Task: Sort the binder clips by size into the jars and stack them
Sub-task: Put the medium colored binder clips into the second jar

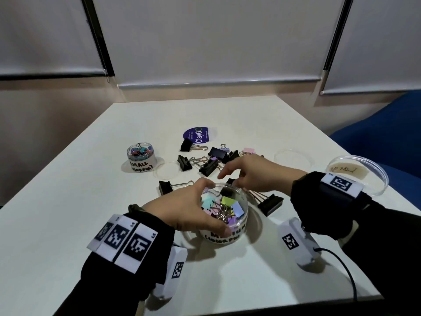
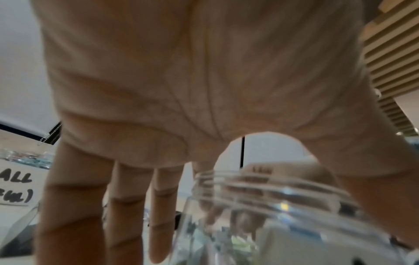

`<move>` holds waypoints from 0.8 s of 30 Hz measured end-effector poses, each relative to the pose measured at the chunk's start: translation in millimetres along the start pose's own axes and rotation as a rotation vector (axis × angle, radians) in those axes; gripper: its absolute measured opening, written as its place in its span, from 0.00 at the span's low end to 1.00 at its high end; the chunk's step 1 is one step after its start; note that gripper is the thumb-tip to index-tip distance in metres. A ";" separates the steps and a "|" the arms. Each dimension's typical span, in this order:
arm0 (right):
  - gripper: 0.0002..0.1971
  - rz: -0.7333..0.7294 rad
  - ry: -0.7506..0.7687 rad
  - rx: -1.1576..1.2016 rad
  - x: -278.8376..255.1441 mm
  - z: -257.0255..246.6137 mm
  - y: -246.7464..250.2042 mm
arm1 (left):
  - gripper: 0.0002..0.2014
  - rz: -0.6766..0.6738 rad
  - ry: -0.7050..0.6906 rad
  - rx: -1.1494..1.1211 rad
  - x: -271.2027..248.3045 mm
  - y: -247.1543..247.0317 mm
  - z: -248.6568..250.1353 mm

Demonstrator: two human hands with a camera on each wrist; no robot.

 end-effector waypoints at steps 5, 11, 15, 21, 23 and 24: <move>0.08 0.076 -0.015 -0.214 10.4 -9.1 -0.4 | 0.49 0.015 0.033 -0.022 -9.0 0.6 -4.3; 0.14 -0.008 0.114 -0.122 25.2 -39.6 -13.2 | 0.46 0.051 0.055 0.005 -11.8 3.5 -2.8; 0.17 -0.214 0.104 -0.131 34.1 -42.9 -25.6 | 0.47 0.047 0.051 0.000 -10.9 3.1 -2.9; 0.11 -0.136 0.128 -0.200 41.0 -43.5 -30.0 | 0.44 0.040 0.067 -0.028 -10.0 3.1 -6.3; 0.09 -0.129 0.124 -0.220 42.7 -41.6 -31.6 | 0.45 0.045 0.068 -0.037 -10.0 3.7 -7.1; 0.09 -0.120 0.118 -0.231 43.3 -40.5 -31.6 | 0.46 0.043 0.069 -0.042 -9.8 3.9 -7.6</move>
Point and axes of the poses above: each hand's wrist, its own x-axis towards the middle knuckle, its own y-axis out of the back of the hand, z = x × y, the point moved 8 cm from there along x, towards the middle knuckle, and after that the axes turned 15 degrees about -y, right-handed, at the moved point
